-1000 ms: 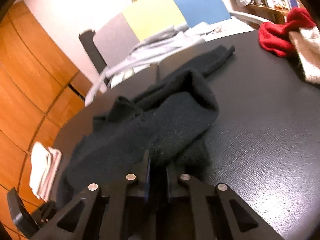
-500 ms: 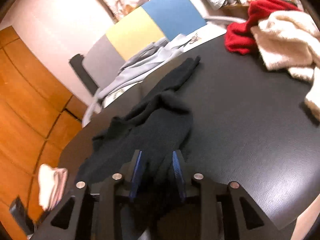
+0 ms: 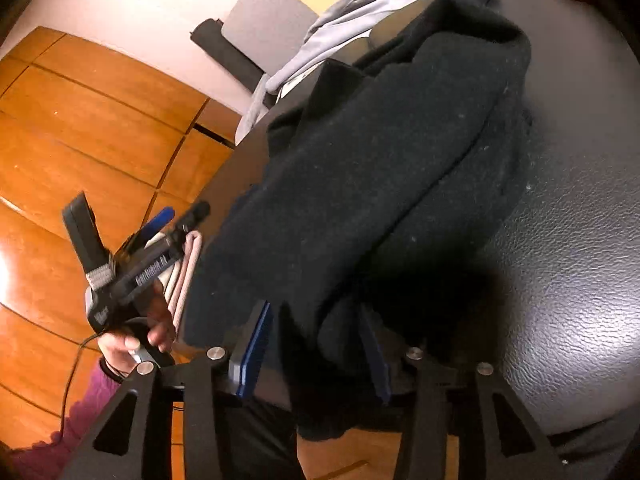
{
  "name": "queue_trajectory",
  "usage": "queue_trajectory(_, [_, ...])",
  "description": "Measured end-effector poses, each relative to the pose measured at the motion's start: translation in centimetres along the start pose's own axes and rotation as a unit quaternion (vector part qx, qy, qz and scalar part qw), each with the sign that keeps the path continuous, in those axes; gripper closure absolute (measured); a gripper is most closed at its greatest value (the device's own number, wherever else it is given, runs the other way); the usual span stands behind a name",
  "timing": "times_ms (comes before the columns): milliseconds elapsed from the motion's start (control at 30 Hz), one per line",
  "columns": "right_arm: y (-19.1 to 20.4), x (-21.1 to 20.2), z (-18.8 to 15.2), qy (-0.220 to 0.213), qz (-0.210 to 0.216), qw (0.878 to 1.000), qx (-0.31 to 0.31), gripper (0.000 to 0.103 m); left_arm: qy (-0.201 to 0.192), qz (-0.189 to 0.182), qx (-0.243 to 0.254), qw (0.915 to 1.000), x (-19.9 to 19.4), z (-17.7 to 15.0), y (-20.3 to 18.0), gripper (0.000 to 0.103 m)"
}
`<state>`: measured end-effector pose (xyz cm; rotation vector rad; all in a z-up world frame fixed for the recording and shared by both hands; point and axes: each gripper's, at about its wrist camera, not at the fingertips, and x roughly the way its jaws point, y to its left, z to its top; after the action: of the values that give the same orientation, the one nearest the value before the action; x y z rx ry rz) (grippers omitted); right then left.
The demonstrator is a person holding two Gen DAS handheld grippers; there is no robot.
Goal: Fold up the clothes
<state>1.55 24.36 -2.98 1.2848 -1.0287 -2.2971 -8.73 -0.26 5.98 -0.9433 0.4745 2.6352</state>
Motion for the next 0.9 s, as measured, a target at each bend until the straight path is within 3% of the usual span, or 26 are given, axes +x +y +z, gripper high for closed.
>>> queue_trajectory(100, [-0.1,1.3,0.4,-0.002,0.012,1.0,0.012,0.057,0.011,0.004,-0.002,0.9999,2.5,1.2,0.7,0.006])
queue_trajectory(233, [0.2,3.1,1.0,-0.004,0.01,1.0,0.014,0.058,0.031,-0.007,0.034,0.9989,4.4,1.7,0.1,0.006])
queue_trajectory(300, [0.3,2.8,1.3,-0.017,0.024,1.0,0.006,0.092,0.036,0.0,0.053,0.998,4.8,1.5,-0.4,0.006])
queue_trajectory(333, [0.3,2.6,1.6,-0.021,0.035,0.999,0.001,0.098,0.037,0.002,0.062,0.9974,4.8,1.3,-0.7,0.006])
queue_trajectory(400, [0.0,1.2,2.2,-0.047,0.052,0.998,0.006,0.099,0.035,-0.001,0.078,0.9963,4.7,1.2,-1.1,0.006])
queue_trajectory(500, [-0.8,-1.5,3.2,-0.092,0.05,0.994,0.008,0.1,0.027,-0.022,0.099,0.9945,4.2,1.1,-1.8,0.006])
queue_trajectory(633, [-1.8,-3.5,4.1,-0.11,0.049,0.992,0.02,0.1,0.02,-0.024,0.133,0.9906,4.1,1.6,-2.8,0.006])
queue_trajectory(767, [-2.2,-3.8,3.9,-0.12,0.043,0.991,0.032,0.1,0.04,-0.053,0.158,0.9853,5.0,2.3,-4.1,0.006])
queue_trajectory(833, [-2.9,-3.5,3.3,-0.099,0.065,0.992,0.044,0.096,0.069,-0.074,0.166,0.9809,6.2,2.3,-4.8,0.006])
queue_trajectory(867, [-3.0,-3.1,3.1,-0.09,0.071,0.992,0.051,0.089,0.092,-0.089,0.17,0.9771,7.1,2.2,-5.1,0.006])
queue_trajectory(900, [-3.0,-2.7,2.8,-0.08,0.078,0.992,0.057,0.072,0.116,-0.097,0.174,0.973,8.1,1.9,-5.4,0.006])
